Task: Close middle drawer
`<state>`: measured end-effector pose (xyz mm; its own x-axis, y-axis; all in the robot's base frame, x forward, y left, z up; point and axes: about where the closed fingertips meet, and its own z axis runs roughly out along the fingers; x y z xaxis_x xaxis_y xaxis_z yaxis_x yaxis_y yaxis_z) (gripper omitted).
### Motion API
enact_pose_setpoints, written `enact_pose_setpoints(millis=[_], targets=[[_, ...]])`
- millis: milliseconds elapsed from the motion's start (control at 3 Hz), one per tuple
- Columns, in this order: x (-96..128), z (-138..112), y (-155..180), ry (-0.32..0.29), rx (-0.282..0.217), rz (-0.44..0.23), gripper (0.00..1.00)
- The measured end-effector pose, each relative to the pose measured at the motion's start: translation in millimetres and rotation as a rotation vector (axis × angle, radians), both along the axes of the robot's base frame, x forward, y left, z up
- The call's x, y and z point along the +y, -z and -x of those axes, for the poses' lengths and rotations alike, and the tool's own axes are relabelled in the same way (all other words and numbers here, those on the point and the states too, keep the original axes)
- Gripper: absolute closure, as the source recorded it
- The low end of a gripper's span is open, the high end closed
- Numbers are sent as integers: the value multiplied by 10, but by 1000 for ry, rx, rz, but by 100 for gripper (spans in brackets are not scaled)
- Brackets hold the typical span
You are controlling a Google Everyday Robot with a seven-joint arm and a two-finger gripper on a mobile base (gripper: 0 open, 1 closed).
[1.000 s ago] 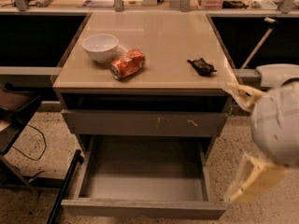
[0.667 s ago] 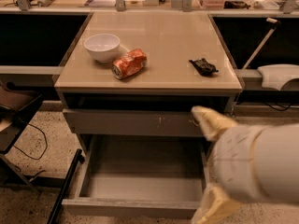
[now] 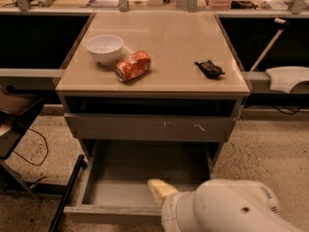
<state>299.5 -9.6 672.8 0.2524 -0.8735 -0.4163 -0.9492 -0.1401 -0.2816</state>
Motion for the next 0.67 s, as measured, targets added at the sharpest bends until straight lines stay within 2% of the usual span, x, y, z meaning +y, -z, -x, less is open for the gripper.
enact_pose_setpoints(millis=[333,667], targets=[[59,140,489,-41,54,20,0],[-64,88,495,7,40,30,0]])
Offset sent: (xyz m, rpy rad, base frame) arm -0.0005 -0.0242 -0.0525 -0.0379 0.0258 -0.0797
